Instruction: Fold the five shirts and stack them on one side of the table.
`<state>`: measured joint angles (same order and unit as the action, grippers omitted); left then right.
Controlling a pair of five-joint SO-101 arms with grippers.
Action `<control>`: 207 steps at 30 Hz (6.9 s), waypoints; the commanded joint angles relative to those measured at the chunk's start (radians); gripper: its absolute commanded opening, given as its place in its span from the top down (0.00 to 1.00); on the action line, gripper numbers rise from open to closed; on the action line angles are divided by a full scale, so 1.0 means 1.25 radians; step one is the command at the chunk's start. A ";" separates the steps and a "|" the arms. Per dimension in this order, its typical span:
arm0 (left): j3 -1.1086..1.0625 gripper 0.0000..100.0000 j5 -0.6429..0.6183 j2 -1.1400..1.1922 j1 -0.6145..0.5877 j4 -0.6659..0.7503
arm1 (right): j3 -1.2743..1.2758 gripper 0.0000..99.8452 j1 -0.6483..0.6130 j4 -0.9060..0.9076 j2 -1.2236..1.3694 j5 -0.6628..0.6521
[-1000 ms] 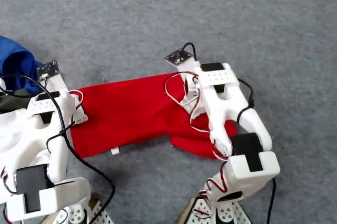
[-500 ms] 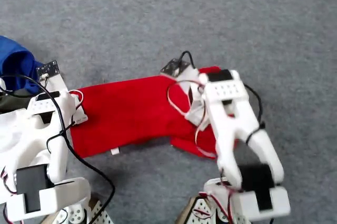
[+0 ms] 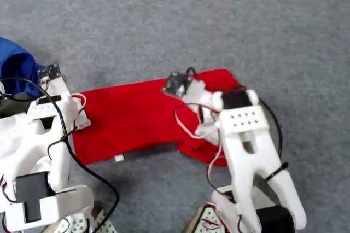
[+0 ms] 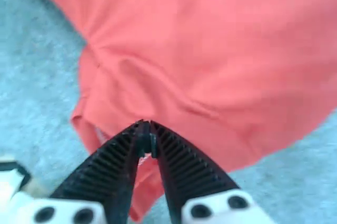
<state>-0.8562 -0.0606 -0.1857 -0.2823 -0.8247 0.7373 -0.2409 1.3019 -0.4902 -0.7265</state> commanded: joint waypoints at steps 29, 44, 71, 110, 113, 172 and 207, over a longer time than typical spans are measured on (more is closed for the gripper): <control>0.001 0.98 0.009 -0.009 -0.009 0.027 | 0.172 1.00 0.007 -0.106 0.116 0.007; 0.001 0.98 0.009 -0.009 -0.007 0.027 | -0.034 1.00 -0.046 0.117 0.115 0.009; 0.333 0.98 0.002 -0.029 -0.005 -0.349 | -0.184 1.00 0.126 0.095 0.077 0.039; 0.663 0.98 -0.028 0.258 0.036 -0.389 | -1.314 1.00 0.273 0.390 0.943 0.169; 0.653 0.98 -0.026 0.176 0.052 -0.430 | -1.294 1.00 0.278 0.389 0.875 0.178; -0.103 0.98 0.037 -0.125 -0.070 0.043 | 0.404 0.73 -0.069 -0.096 -0.148 -0.136; -0.103 0.98 0.037 -0.125 -0.069 0.043 | 0.090 1.00 -0.064 0.002 -0.068 -0.160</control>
<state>-0.9881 -0.0176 -0.3145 -0.3560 -0.7848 0.9843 -0.3130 1.2528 -0.5808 -0.8984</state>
